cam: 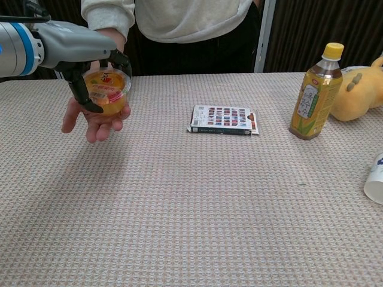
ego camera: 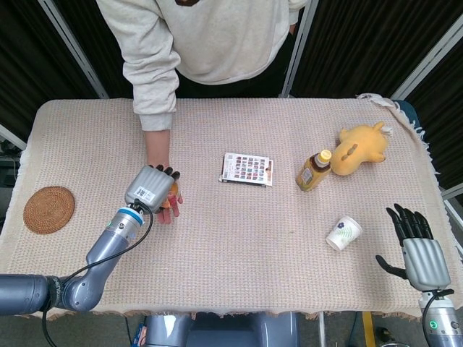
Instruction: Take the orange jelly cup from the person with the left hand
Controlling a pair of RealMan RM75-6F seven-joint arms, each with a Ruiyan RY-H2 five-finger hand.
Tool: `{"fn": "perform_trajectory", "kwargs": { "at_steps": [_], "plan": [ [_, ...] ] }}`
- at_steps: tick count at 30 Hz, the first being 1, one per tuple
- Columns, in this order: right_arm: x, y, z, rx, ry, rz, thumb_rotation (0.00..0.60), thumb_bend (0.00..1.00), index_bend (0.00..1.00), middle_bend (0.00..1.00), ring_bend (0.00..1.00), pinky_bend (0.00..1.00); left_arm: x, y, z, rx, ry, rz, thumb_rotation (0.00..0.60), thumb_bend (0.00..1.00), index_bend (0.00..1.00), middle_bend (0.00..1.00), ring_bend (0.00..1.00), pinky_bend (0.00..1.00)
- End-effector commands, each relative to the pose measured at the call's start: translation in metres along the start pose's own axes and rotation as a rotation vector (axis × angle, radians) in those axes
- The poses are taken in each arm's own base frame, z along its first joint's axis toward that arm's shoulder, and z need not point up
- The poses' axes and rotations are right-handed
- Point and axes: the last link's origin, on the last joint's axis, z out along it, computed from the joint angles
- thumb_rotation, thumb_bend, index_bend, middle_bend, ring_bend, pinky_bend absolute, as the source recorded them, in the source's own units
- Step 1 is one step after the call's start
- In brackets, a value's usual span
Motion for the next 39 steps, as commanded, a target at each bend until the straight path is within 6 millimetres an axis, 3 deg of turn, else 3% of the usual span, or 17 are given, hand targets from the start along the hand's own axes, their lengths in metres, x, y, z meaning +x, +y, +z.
{"fn": "perform_trajectory", "kwargs": {
  "at_steps": [1,7,15,24,33,39],
  "plan": [
    [0.0,0.0,0.0,-0.001,0.0,0.001,0.6,0.14,0.0,0.0,0.0,0.0,0.003,0.002,-0.006,-0.016,0.046,-0.031,0.6,0.66,0.75,0.62,0.53,0.52],
    [0.001,0.001,-0.001,-0.004,0.001,0.0,0.6,0.14,0.0,0.0,0.0,0.0,0.012,-0.001,-0.024,-0.038,0.097,-0.06,0.6,0.66,0.75,0.62,0.53,0.52],
    [0.001,0.001,-0.001,-0.007,0.001,-0.002,0.6,0.14,0.0,0.0,0.0,0.0,0.005,-0.027,-0.066,-0.032,0.124,-0.054,0.6,0.66,0.76,0.62,0.53,0.52],
    [0.0,0.0,-0.001,-0.009,0.002,-0.004,0.6,0.14,0.0,0.0,0.0,0.0,-0.045,-0.061,-0.091,0.01,0.022,-0.072,0.6,0.66,0.75,0.62,0.53,0.52],
    [0.0,0.0,-0.001,-0.01,0.001,-0.002,0.6,0.14,0.0,0.0,0.0,0.0,-0.091,-0.072,-0.095,0.03,-0.067,-0.055,0.6,0.66,0.71,0.58,0.5,0.5],
    [0.0,0.0,-0.001,-0.012,0.002,0.0,0.6,0.14,0.0,0.0,0.0,0.0,-0.117,-0.073,-0.097,0.034,-0.124,-0.022,0.6,0.49,0.59,0.44,0.41,0.46]
  ]
}}
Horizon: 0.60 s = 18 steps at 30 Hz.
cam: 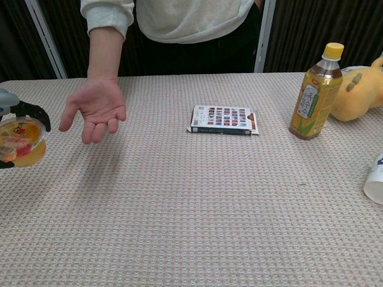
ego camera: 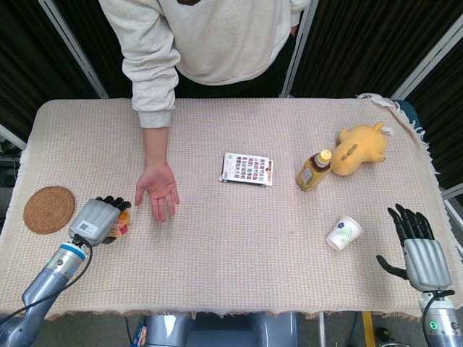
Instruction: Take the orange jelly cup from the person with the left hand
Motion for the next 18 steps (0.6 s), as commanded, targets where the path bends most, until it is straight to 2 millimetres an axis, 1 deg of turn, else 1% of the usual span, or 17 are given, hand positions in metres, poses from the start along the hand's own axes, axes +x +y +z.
{"fn": "perform_trajectory", "kwargs": {
  "at_steps": [1,3,5,6,8,9,11,15,18],
  "plan": [
    [0.0,0.0,0.0,0.0,0.0,0.0,0.6,0.14,0.0,0.0,0.0,0.0,-0.016,-0.001,-0.001,0.004,-0.036,0.021,0.6,0.47,0.58,0.41,0.4,0.45],
    [0.0,0.0,0.0,0.0,0.0,0.0,0.6,0.14,0.0,0.0,0.0,0.0,-0.023,-0.001,-0.001,0.003,-0.049,0.036,0.6,0.43,0.55,0.34,0.38,0.42],
    [0.0,0.0,0.0,-0.001,0.0,0.001,0.6,0.14,0.0,0.0,0.0,0.0,-0.029,0.0,-0.002,0.001,-0.062,0.044,0.6,0.37,0.49,0.25,0.32,0.33],
    [0.0,0.0,0.0,0.0,0.0,0.001,0.6,0.14,0.0,0.0,0.0,0.0,-0.032,0.0,-0.003,-0.001,-0.073,0.049,0.6,0.34,0.45,0.2,0.27,0.29],
    [0.0,0.0,0.0,0.001,0.001,-0.001,0.6,0.14,0.0,0.0,0.0,0.0,-0.037,-0.001,-0.004,-0.003,-0.094,0.059,0.6,0.27,0.32,0.06,0.1,0.17],
    [0.0,0.0,0.0,0.001,0.001,-0.001,0.6,0.14,0.0,0.0,0.0,0.0,-0.039,-0.001,-0.005,-0.002,-0.108,0.06,0.6,0.24,0.26,0.02,0.04,0.13],
    [0.0,0.0,0.0,0.001,0.001,-0.001,0.6,0.14,0.0,0.0,0.0,0.0,-0.04,-0.001,-0.006,0.0,-0.129,0.057,0.6,0.22,0.19,0.0,0.0,0.09],
    [0.0,0.0,0.0,0.001,0.003,-0.002,0.6,0.14,0.0,0.0,0.0,0.0,-0.042,-0.001,-0.007,0.007,-0.14,0.051,0.6,0.17,0.08,0.0,0.0,0.03],
    [0.0,0.0,0.0,0.001,0.003,-0.002,0.6,0.14,0.0,0.0,0.0,0.0,-0.039,-0.001,-0.009,0.018,-0.129,0.03,0.6,0.17,0.06,0.0,0.0,0.02]
  ]
}}
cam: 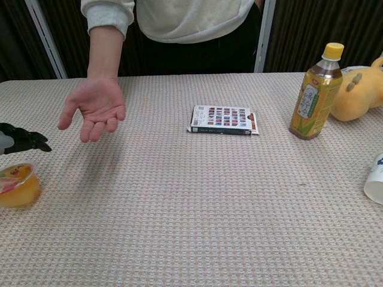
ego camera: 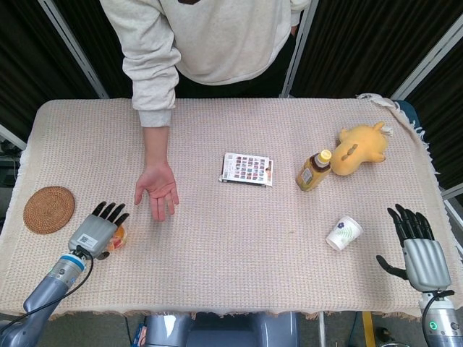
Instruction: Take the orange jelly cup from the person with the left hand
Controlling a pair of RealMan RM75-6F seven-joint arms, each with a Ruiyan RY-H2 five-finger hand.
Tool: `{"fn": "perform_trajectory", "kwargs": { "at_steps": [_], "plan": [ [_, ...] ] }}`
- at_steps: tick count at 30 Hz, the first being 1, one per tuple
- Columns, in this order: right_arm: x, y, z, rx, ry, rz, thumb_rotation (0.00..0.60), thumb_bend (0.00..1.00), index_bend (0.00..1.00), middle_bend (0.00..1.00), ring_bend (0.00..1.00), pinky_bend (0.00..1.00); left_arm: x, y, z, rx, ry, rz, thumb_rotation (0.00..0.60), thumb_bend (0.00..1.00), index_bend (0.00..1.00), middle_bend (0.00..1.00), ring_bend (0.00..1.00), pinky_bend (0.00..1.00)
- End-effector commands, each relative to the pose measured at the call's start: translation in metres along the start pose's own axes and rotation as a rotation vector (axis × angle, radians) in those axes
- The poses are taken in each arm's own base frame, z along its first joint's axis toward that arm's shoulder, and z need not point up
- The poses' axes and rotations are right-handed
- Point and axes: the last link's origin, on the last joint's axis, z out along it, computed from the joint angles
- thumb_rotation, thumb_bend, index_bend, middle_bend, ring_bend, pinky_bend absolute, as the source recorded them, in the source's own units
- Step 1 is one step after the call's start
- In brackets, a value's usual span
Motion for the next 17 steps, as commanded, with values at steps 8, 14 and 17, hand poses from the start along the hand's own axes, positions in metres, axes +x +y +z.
{"fn": "perform_trajectory", "kwargs": {
  "at_steps": [8,14,17],
  "plan": [
    [0.0,0.0,0.0,0.002,0.001,-0.001,0.6,0.14,0.0,0.0,0.0,0.0,0.016,-0.003,-0.024,0.03,0.081,-0.078,0.6,0.17,0.07,0.0,0.0,0.03],
    [0.0,-0.001,0.001,0.008,-0.002,-0.001,0.6,0.14,0.0,0.0,0.0,0.0,0.028,-0.024,-0.067,0.144,0.3,-0.111,0.6,0.15,0.04,0.0,0.0,0.01],
    [-0.001,-0.002,0.001,0.011,0.0,-0.007,0.6,0.14,0.0,0.0,0.0,0.0,0.024,-0.033,-0.083,0.204,0.371,-0.122,0.6,0.14,0.01,0.0,0.0,0.0]
  ]
}}
